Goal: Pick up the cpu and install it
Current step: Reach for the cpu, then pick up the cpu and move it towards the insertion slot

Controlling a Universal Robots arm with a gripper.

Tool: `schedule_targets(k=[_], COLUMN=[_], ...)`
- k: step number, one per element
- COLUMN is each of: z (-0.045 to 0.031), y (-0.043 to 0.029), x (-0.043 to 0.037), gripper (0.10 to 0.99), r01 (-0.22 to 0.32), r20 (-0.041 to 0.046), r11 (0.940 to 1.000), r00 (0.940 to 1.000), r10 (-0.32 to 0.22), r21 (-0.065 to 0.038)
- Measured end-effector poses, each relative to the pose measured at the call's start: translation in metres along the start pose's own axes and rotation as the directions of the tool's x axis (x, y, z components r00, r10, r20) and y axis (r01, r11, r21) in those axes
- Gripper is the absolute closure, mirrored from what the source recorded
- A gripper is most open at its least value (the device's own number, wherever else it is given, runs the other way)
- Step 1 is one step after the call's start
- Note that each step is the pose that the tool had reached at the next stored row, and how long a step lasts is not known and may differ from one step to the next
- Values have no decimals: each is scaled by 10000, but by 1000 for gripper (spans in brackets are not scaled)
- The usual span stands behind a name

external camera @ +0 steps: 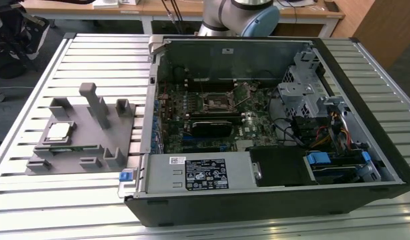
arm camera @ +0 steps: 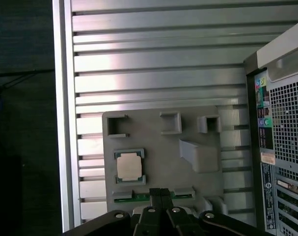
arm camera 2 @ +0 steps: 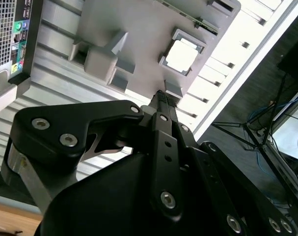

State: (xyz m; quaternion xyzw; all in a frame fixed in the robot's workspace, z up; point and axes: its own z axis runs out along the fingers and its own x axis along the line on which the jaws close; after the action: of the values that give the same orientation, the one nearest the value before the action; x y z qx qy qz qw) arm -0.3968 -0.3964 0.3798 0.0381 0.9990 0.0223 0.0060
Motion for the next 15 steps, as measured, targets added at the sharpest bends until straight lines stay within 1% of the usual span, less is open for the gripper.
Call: schedule_targets(k=[5,10,13,15], z=[6,12,20,25], y=[-9,-15,-17,-17], x=[105,188,207,208], gripper=[980,980,980,980], r01=[1,0,1,-2], r20=[1,2,-13,-48], r11=[10000,10000,10000,10000], r00=[10000,10000,10000,10000], r10=[-1,0,-1,2], r21=[-1,-1,-1,3])
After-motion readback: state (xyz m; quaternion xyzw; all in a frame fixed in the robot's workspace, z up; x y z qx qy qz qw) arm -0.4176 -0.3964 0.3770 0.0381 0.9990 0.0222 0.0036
